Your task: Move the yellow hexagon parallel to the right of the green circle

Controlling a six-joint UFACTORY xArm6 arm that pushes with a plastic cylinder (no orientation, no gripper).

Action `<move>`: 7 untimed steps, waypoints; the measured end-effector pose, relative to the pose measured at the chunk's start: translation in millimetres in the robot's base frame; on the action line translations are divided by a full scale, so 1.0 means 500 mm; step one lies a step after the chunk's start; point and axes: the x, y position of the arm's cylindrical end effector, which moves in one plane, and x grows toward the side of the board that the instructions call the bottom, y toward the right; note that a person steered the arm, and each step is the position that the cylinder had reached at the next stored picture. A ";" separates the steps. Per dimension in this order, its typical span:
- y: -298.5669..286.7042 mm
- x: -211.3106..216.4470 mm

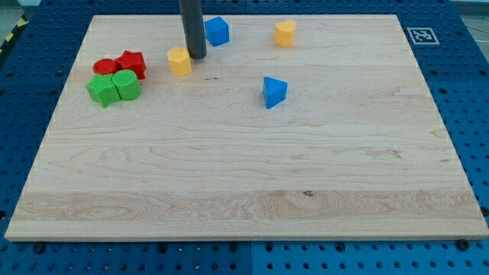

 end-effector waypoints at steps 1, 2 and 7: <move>-0.001 0.000; -0.048 -0.043; -0.111 -0.013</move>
